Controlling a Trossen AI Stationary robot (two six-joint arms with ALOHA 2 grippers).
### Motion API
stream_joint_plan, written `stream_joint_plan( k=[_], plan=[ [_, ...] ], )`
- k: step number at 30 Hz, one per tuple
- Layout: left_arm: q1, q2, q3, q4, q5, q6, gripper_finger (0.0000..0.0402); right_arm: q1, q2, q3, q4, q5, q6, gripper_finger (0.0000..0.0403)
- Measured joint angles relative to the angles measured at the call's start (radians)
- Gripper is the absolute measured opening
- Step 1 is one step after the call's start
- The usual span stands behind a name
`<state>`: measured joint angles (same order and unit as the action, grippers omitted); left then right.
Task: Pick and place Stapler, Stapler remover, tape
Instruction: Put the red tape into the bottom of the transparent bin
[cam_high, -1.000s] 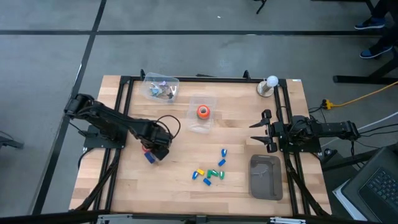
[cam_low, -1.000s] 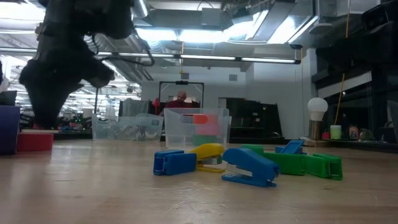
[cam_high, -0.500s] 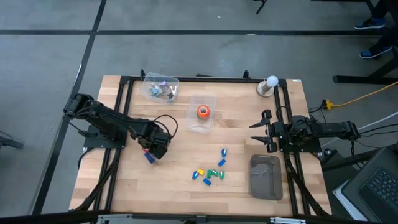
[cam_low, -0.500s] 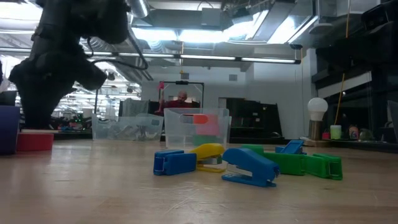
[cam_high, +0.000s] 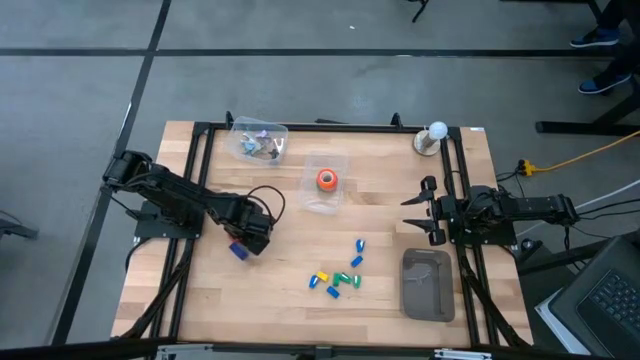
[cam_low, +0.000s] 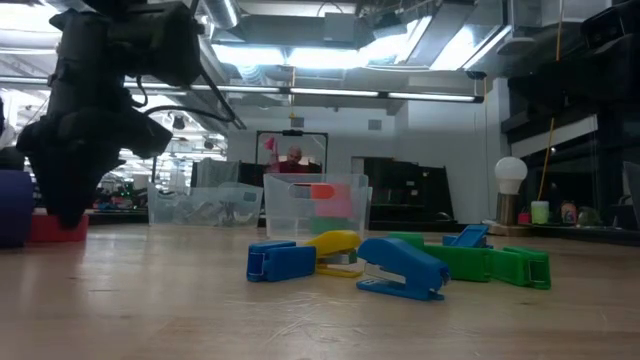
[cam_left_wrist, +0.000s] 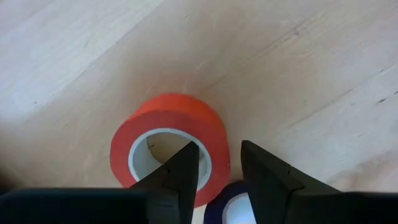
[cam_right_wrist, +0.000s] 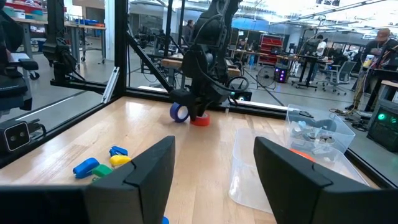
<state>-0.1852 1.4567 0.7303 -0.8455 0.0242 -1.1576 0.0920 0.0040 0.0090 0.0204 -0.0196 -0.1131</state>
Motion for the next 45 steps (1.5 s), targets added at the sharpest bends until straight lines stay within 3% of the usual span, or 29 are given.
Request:
stream_joint_plan(
  k=[10, 25, 45],
  plan=[
    [0.0, -0.003, -0.02, 0.043, -0.007, 0.01, 0.0037, 0.0, 0.0, 0.0, 0.0, 0.0, 0.0, 0.0225],
    [0.092, -0.001, 0.062, 0.166, -0.002, 0.193, 0.0039, 0.0, 0.0, 0.0, 0.0, 0.0, 0.0, 0.0225],
    [0.256, -0.001, 0.385, 0.214, -0.106, 0.492, 0.0041, 0.0, 0.0, 0.0, 0.0, 0.0, 0.0, 0.0225]
  ],
)
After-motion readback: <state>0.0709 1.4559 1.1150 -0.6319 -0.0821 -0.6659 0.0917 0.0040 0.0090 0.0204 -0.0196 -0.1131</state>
